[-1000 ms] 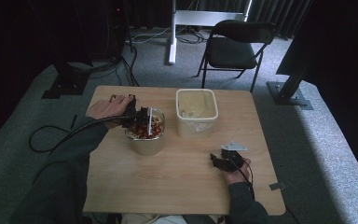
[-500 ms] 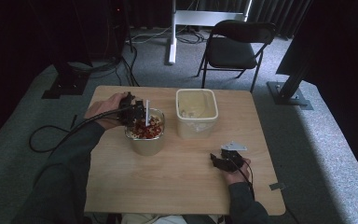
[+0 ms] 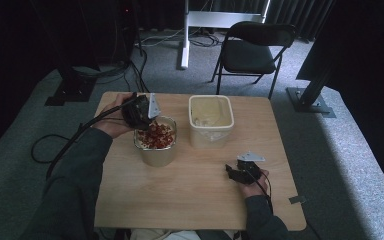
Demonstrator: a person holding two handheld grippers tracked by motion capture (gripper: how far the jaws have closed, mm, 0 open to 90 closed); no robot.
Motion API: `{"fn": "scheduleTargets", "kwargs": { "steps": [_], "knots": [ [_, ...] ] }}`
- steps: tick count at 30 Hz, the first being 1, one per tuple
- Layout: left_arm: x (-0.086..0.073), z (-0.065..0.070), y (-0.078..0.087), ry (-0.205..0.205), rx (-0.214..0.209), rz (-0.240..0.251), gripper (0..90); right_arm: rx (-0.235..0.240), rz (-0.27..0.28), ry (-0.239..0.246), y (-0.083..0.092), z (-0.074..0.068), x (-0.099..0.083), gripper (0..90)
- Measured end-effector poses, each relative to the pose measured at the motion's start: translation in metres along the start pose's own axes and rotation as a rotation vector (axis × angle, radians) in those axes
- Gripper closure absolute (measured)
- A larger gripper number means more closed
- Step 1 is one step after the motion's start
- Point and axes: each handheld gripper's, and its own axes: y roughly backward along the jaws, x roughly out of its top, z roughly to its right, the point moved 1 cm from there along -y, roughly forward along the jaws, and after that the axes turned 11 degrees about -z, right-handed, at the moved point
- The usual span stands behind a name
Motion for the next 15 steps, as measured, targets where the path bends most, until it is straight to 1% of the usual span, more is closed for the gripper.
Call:
{"fn": "scheduleTargets", "kwargs": {
  "steps": [3, 5, 8, 12, 15],
  "knots": [
    [0.0001, -0.0016, 0.0016, 0.024, -0.022, 0.020, 33.3, 0.000, 0.000, 0.000, 0.0000, 0.0000, 0.0000, 41.0],
    [0.0001, -0.0023, 0.0020, 0.046, -0.030, 0.044, 33.3, 0.000, 0.000, 0.000, 0.0000, 0.0000, 0.0000, 41.0],
    [-0.0024, -0.0057, 0.0019, 0.101, -0.073, 0.089, 33.3, 0.000, 0.000, 0.000, 0.0000, 0.0000, 0.0000, 41.0],
    [-0.0041, -0.0064, 0.0000, 0.118, -0.084, 0.091, 33.3, 0.000, 0.000, 0.000, 0.0000, 0.0000, 0.0000, 41.0],
    [-0.0035, -0.0070, 0.0019, 0.136, -0.101, 0.107, 33.3, 0.000, 0.000, 0.000, 0.0000, 0.0000, 0.0000, 41.0]
  ]
}}
